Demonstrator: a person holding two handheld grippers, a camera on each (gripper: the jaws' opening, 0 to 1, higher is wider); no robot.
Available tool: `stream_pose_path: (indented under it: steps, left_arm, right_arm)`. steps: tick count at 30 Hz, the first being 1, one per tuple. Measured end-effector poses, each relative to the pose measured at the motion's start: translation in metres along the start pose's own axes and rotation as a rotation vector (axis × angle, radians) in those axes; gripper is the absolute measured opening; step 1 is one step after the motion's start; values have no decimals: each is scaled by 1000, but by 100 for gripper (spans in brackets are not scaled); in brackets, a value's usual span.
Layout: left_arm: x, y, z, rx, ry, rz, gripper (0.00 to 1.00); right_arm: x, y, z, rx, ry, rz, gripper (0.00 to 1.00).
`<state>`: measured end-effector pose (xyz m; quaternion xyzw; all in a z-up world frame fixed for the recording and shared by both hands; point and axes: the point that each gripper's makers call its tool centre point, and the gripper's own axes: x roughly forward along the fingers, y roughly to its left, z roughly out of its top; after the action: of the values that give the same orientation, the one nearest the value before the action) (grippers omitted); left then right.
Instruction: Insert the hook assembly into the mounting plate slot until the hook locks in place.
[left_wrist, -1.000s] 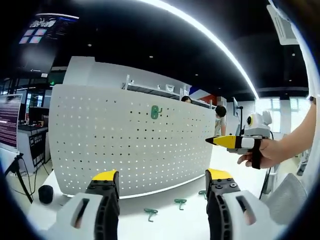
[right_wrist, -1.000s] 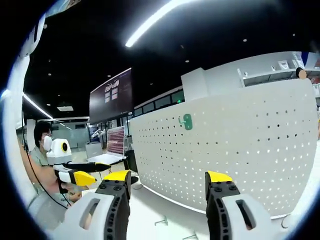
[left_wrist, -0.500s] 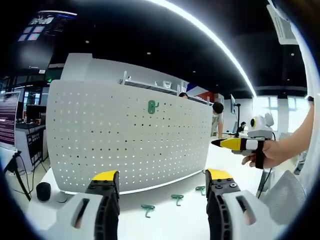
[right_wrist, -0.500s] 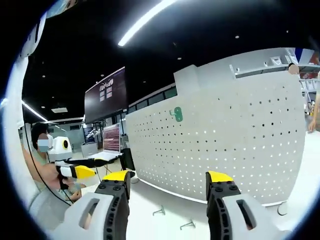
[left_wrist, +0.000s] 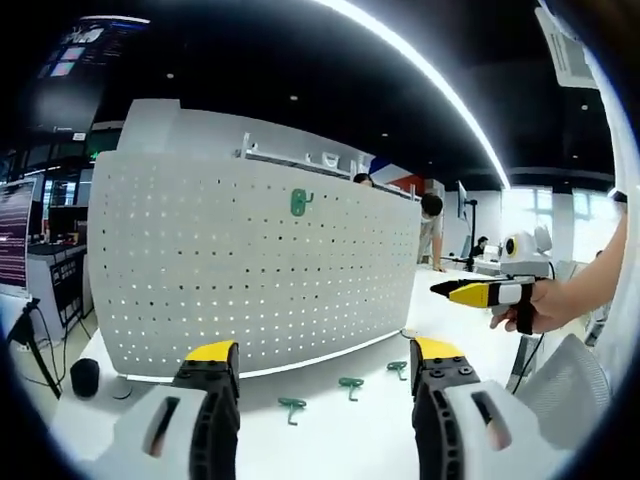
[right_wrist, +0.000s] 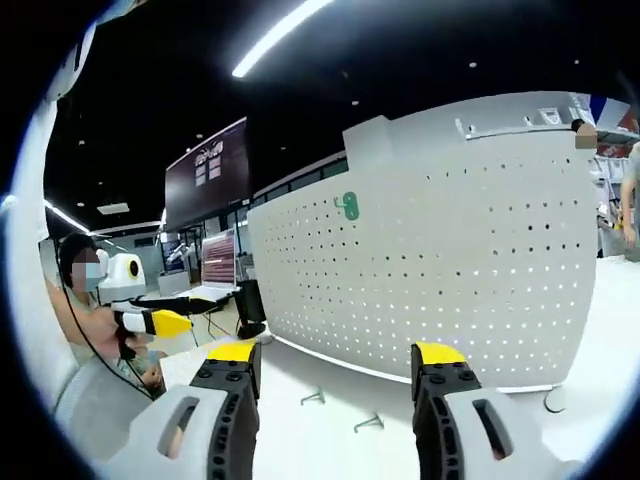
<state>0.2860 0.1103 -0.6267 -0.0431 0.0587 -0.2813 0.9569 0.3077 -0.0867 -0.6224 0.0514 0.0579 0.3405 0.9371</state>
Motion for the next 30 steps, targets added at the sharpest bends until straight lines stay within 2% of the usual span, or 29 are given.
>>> stream_pose_path:
  steps: [11, 21, 30]
  left_arm:
    - [-1, 2, -19, -10, 69, 0, 72]
    - [-3, -3, -34, -29, 122, -23, 71]
    - [-1, -5, -37, -33, 131, -32, 71]
  right_arm:
    - [-16, -6, -27, 20, 61, -37, 59]
    - [-25, -5, -42, 15, 103, -49, 59]
    - [-24, -4, -44, 13, 115, -48, 59]
